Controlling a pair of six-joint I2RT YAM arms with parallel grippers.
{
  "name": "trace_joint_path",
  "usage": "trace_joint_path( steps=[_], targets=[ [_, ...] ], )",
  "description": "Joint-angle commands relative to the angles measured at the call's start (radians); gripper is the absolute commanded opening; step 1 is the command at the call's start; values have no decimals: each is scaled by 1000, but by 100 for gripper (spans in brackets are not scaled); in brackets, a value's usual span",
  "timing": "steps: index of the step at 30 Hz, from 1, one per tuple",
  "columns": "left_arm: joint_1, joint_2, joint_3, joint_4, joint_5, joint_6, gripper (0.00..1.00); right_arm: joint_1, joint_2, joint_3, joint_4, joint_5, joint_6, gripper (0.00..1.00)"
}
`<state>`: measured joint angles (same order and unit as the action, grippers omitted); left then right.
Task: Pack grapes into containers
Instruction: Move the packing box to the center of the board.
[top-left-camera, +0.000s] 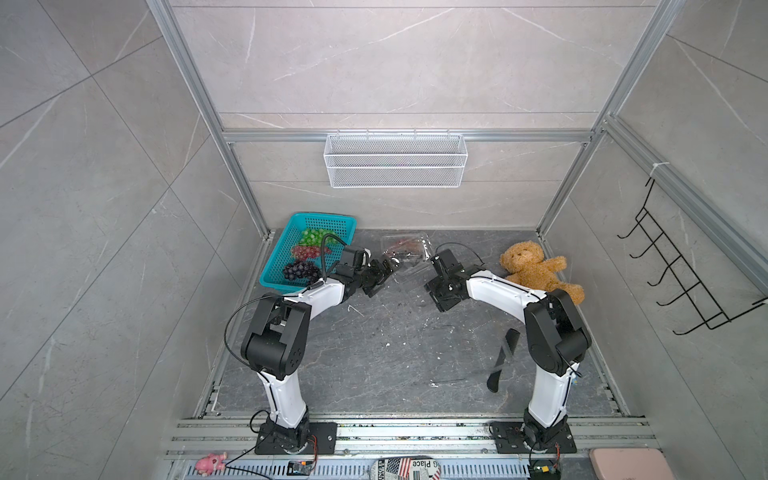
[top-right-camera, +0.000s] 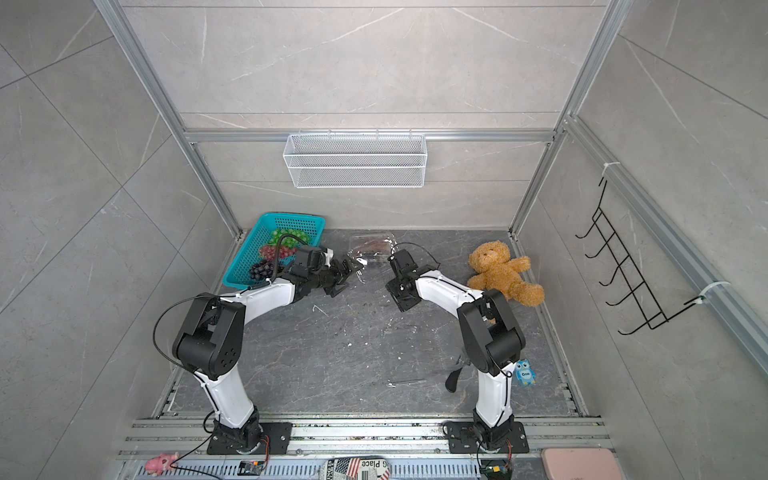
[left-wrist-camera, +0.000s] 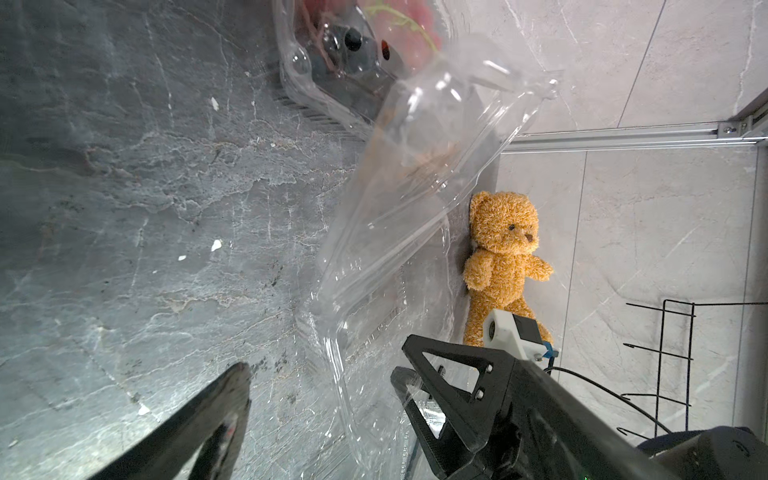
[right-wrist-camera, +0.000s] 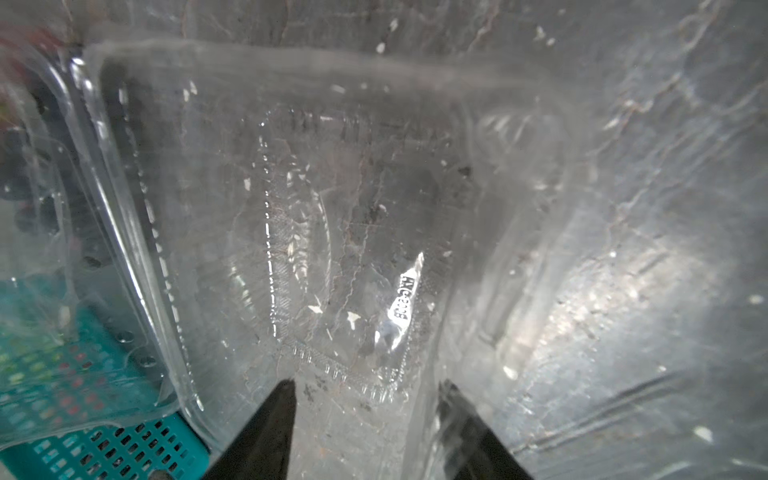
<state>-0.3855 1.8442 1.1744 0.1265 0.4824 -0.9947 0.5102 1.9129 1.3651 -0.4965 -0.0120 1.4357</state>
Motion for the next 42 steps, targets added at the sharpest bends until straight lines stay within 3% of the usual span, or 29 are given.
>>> trace_joint_path(
  steps=[1, 9, 24, 33, 37, 42],
  targets=[
    [5, 16, 52, -10, 21, 28, 99, 4, -52, -16, -15, 12, -31, 72],
    [4, 30, 78, -40, 4, 47, 99, 1, -121, -44, -17, 54, -129, 99],
    [4, 57, 114, -77, 3, 67, 99, -39, -182, -73, -51, 70, -361, 99],
    [5, 69, 122, -80, 17, 67, 99, -99, -241, -68, -90, 118, -698, 99],
    [4, 76, 140, -89, 23, 70, 100, -120, -103, 108, -224, 72, -967, 87],
    [3, 98, 162, -94, 32, 63, 99, -136, -24, 150, -220, 93, -1085, 75]
  ],
)
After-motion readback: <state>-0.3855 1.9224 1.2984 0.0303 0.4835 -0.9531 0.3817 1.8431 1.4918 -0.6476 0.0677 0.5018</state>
